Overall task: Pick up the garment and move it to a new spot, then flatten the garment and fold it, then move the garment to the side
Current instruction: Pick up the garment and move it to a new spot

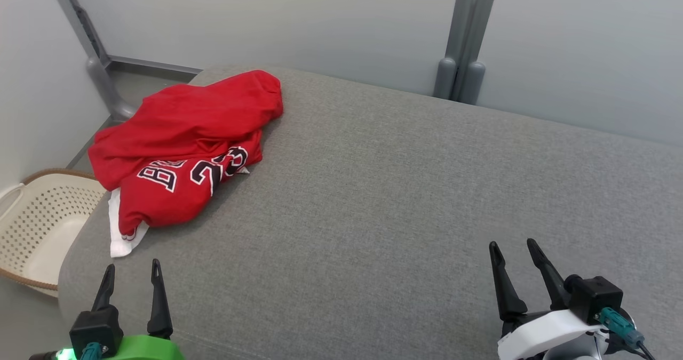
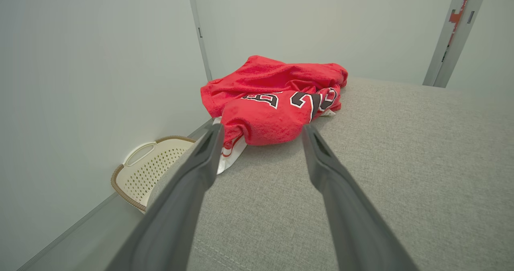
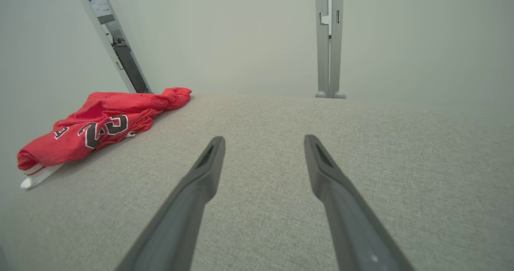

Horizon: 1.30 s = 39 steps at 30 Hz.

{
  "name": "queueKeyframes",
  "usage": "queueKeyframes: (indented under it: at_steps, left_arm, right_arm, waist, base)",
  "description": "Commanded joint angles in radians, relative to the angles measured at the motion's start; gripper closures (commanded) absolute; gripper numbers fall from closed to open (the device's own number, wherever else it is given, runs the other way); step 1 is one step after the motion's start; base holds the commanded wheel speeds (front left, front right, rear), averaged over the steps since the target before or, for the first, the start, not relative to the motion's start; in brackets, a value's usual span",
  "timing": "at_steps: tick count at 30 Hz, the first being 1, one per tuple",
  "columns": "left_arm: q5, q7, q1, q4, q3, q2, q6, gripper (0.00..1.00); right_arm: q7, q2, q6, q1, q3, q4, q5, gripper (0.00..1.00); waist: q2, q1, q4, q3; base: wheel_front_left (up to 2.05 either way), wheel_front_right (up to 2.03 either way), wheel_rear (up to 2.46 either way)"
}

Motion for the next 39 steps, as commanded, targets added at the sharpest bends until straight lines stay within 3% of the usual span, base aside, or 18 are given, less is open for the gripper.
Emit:
queueKeyframes:
  at_steps: [1,11,26,33,39]
  left_arm:
    - [0.002,-0.001,0.016,-0.005,0.004,0.005,0.000,0.00]
    - [-0.006,-0.001,0.028,-0.017,0.015,0.009,0.006,0.00]
    - [-0.009,-0.001,0.025,-0.024,0.026,0.005,0.017,0.00]
    - [-0.039,-0.001,-0.056,-0.015,0.046,0.033,-0.009,0.00]
    - [-0.063,-0.001,-0.163,-0.025,0.067,0.059,-0.022,0.00]
  right_arm:
    - [-0.003,-0.004,0.000,0.006,0.003,0.002,0.006,0.00]
    - [-0.003,-0.004,0.000,0.005,0.016,0.009,0.015,0.00]
    - [-0.003,-0.004,0.000,-0.010,0.021,0.019,0.008,0.00]
    - [-0.003,-0.005,0.000,-0.028,0.022,0.022,-0.015,0.00]
    - [-0.003,-0.005,0.000,-0.061,0.007,0.014,-0.054,0.00]
  waist:
    - [0.0000,0.0000,0.045,-0.008]
    - [0.0000,0.0000,0.101,-0.012]
    - [0.0000,0.0000,0.113,-0.002]
    - [0.0000,0.0000,0.076,0.032]
    - [0.0000,0.0000,0.006,0.107]
  base:
    - [0.00,0.00,0.00]
    - [0.00,0.00,0.00]
    - [0.00,0.00,0.00]
    - [0.00,0.00,0.00]
    - [0.00,0.00,0.00]
